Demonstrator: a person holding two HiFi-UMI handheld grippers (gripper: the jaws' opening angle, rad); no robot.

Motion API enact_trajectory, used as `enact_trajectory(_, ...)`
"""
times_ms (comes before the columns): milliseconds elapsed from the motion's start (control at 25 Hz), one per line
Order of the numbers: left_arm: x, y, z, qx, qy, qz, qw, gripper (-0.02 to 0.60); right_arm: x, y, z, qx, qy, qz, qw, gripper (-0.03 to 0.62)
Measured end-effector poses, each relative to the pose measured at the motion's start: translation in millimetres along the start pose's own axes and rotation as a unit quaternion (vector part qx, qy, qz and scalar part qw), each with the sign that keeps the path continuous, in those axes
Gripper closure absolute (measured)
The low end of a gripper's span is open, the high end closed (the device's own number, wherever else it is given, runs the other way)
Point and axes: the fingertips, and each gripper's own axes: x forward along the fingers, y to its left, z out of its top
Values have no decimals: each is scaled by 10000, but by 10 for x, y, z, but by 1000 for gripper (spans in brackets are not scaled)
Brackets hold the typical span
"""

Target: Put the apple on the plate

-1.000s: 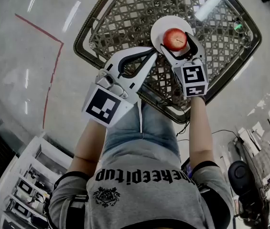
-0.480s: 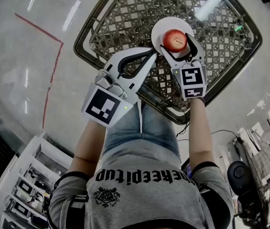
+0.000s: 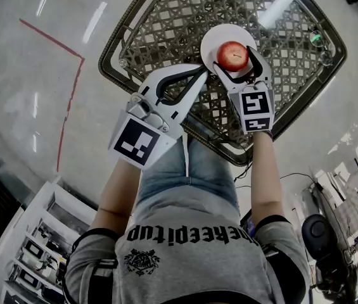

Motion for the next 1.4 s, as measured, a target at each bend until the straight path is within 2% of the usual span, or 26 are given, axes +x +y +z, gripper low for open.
enact_trajectory(680, -86, -121, 60, 128, -33, -53, 9999, 560, -223, 73, 178, 56, -302, -130, 9994, 174)
enact_trajectory(760, -113, -149, 91, 176, -58, -87, 9998, 560, -291, 107, 245, 66, -379, -116, 9992, 218)
enact_trajectory(880, -152, -185, 129, 225, -97, -149, 9996, 560, -391, 161, 326, 107, -483, -107, 9987, 224)
enact_trajectory(1200, -318, -269, 224, 370, -217, -377, 9984, 560, -688, 282, 556, 231, -846, -388, 9954, 439)
enact_trajectory(1400, -478, -290, 310, 480, -249, -495, 9973, 560, -897, 366, 734, 316, -1055, -615, 9920, 532)
